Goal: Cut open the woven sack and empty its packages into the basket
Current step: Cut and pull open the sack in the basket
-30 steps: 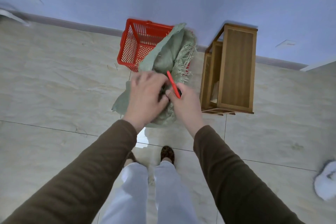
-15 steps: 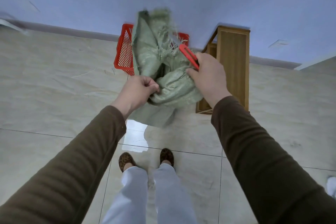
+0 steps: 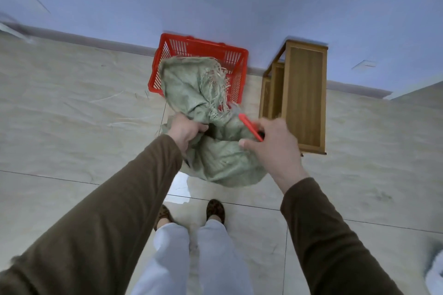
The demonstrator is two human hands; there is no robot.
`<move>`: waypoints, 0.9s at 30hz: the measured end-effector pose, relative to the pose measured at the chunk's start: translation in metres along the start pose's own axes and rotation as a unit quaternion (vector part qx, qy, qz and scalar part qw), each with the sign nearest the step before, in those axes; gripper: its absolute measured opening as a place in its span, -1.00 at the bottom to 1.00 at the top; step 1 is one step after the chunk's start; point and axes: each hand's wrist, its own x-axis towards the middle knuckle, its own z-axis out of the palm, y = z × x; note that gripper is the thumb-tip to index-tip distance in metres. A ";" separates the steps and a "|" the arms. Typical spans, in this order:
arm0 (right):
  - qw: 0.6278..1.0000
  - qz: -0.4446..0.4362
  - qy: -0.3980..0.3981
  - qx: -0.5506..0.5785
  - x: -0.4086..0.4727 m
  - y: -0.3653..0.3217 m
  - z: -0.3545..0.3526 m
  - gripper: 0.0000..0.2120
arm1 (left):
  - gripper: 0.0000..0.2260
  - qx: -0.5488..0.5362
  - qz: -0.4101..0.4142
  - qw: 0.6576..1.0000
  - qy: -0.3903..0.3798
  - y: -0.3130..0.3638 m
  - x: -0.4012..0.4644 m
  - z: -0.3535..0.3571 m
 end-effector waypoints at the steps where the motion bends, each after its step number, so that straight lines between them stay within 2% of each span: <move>1: 0.997 -0.029 0.064 0.010 0.003 -0.005 0.001 -0.50 | -0.53 -0.048 -0.014 0.999 -0.017 -0.004 0.000 0.003; 2: 0.992 -0.056 0.103 0.047 0.008 -0.014 0.006 -0.38 | -0.66 -0.079 -0.026 0.996 -0.031 -0.008 -0.001 0.006; 3: 0.988 -0.068 0.107 0.093 0.015 -0.024 0.012 -0.27 | -0.70 -0.099 -0.034 0.994 -0.045 -0.012 -0.003 0.008; 6: 0.989 -0.012 0.012 0.144 0.038 -0.042 0.044 -0.04 | -0.78 -0.133 -0.028 0.986 -0.096 -0.018 -0.013 0.008; 7: 0.988 0.013 -0.012 0.154 0.044 -0.042 0.055 -0.08 | -0.75 -0.136 -0.024 0.984 -0.116 -0.020 -0.016 0.006; 8: 0.986 0.032 -0.027 0.164 0.049 -0.038 0.065 -0.23 | -0.73 -0.139 -0.020 0.980 -0.139 -0.022 -0.019 0.003; 10: 0.985 0.050 -0.017 0.165 0.054 -0.027 0.078 -0.65 | -0.78 -0.158 -0.032 0.968 -0.192 -0.029 -0.022 -0.005; 11: 0.985 0.054 0.003 0.161 0.055 -0.023 0.081 -0.76 | -0.84 -0.171 -0.042 0.962 -0.210 -0.031 -0.024 -0.010; 14: 0.976 0.022 0.059 0.209 0.057 -0.022 0.074 -0.79 | -0.89 -0.207 -0.023 0.958 -0.198 -0.034 -0.026 -0.018; 17: 0.968 -0.064 0.098 0.224 0.060 -0.044 0.053 -0.77 | -0.80 -0.289 0.063 0.944 -0.147 -0.017 -0.037 -0.013; 19: 0.954 -0.130 0.121 0.241 0.063 -0.065 0.035 -0.77 | -0.84 -0.336 0.115 0.929 -0.104 0.003 -0.045 -0.010; 21: 0.936 -0.181 0.132 0.271 0.067 -0.081 0.020 -0.84 | -0.82 -0.352 0.130 0.925 -0.067 0.019 -0.051 -0.012; 24: 0.942 -0.175 0.084 0.273 0.069 -0.083 0.017 -0.89 | -0.76 -0.357 0.024 0.931 -0.072 0.032 -0.053 -0.011; 27: 0.958 -0.141 0.031 0.249 0.068 -0.068 0.027 -0.83 | -0.72 -0.305 -0.067 0.931 -0.187 0.031 -0.051 -0.012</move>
